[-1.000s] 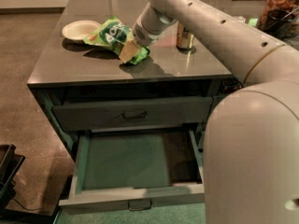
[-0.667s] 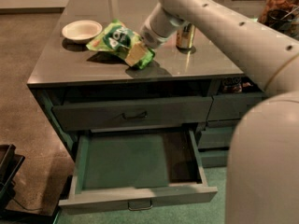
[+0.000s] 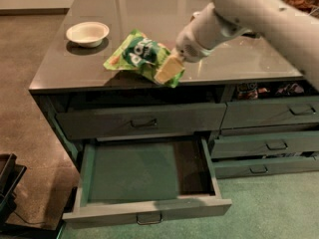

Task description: Place green rice chip bag into middle drawer

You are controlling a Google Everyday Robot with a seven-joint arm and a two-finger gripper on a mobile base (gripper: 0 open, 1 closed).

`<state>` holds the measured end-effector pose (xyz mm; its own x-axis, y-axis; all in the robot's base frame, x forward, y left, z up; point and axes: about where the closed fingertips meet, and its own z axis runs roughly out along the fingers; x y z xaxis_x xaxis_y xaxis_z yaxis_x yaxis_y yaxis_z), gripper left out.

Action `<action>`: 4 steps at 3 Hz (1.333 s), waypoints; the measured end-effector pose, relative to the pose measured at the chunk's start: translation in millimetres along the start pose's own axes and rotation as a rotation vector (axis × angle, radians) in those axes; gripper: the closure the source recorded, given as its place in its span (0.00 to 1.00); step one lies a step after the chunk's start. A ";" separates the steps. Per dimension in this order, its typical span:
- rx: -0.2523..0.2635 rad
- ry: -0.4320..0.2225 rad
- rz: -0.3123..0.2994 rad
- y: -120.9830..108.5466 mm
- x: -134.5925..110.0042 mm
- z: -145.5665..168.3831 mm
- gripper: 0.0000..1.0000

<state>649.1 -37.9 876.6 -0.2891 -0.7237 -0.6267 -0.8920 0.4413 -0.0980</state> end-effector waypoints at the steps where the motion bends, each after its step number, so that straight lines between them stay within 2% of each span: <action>1: -0.010 -0.003 -0.028 5.7 19.2 -19.8 1.00; 2: -0.009 -0.003 -0.029 5.6 19.2 -19.7 1.00; 3: -0.041 0.002 -0.085 15.3 17.5 -17.0 1.00; 4: -0.104 0.009 -0.198 48.9 19.2 -30.4 1.00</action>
Offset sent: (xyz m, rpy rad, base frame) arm -0.0200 -0.0189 0.0036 -0.0004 -0.0032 0.0315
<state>589.4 -46.3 883.2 -0.1078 -0.7957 -0.5960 -0.9625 0.2337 -0.1378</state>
